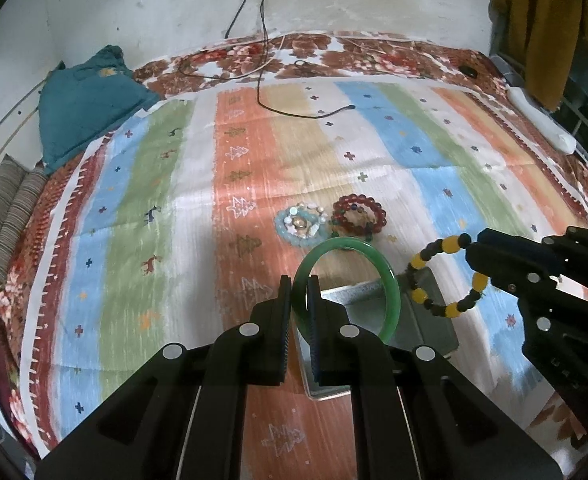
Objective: Organize jewelry
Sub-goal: 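Carry both pieces over the silver tin and open both grippers to drop them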
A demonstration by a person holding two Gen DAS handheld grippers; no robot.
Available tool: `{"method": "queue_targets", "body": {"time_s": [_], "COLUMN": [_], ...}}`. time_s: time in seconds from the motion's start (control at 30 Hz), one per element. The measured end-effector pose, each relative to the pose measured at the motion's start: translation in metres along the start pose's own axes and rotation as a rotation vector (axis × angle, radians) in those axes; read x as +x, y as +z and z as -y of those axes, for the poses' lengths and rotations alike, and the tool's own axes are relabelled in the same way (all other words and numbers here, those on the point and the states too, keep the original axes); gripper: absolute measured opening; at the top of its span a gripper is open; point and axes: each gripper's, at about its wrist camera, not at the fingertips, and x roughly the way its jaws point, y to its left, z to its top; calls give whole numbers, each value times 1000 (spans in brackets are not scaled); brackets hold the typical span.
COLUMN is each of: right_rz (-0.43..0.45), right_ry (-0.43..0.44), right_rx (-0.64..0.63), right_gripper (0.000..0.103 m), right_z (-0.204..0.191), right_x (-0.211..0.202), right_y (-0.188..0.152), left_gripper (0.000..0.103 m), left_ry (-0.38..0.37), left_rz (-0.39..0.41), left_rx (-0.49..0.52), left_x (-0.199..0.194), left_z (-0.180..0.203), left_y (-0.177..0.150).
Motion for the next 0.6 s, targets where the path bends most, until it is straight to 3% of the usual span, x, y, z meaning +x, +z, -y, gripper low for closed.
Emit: {"method": "queue_targets", "body": {"time_s": [0.23,0.37,0.43,0.6], "right_rz": [-31,-39,-47,-67], "right_ry": [1,-24,-37,-62], "right_rx": [37,68,80,93], "right_gripper": [12,26,26,36], "right_z": [4,15,20,28], "right_x": [6,9,12,19], "right_y": [-5,-5,-4,-3], "left_gripper": [12,18,19,36], "left_ry": [-38,-13,-7,20], "left_rz": [-50,-61,-62,-64], "left_rx": [-31,-49,-58,-61], "left_x": [4,8,9,12], "left_z": [-1,-7,-11,-16], "left_y": [-6,-6,-6,-4]}}
